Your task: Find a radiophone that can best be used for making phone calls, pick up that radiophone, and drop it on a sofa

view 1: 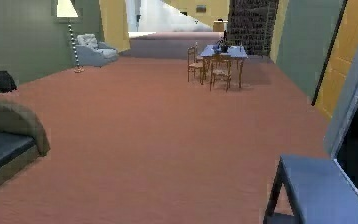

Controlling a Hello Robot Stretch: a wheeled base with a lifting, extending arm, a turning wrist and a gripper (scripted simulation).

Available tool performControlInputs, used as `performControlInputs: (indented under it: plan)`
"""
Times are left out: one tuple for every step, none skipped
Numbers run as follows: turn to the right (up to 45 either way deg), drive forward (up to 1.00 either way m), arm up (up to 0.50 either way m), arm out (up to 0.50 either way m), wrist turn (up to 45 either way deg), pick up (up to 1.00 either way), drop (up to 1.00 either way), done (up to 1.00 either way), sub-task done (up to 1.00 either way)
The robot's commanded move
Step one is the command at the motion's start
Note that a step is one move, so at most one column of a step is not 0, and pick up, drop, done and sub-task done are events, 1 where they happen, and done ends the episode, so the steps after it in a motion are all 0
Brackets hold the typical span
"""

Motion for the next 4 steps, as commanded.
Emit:
performControlInputs:
  plan:
    - [0.0, 1.00, 0.00, 0.00, 0.0, 0.00, 0.00, 0.00, 0.00]
    - [0.0, 1.00, 0.00, 0.00, 0.0, 0.00, 0.00, 0.00, 0.00]
    - [0.0, 1.00, 0.00, 0.00, 0.0, 0.00, 0.00, 0.00, 0.00]
    - [3.0, 0.00, 0.00, 0.00, 0.0, 0.00, 0.00, 0.00, 0.00]
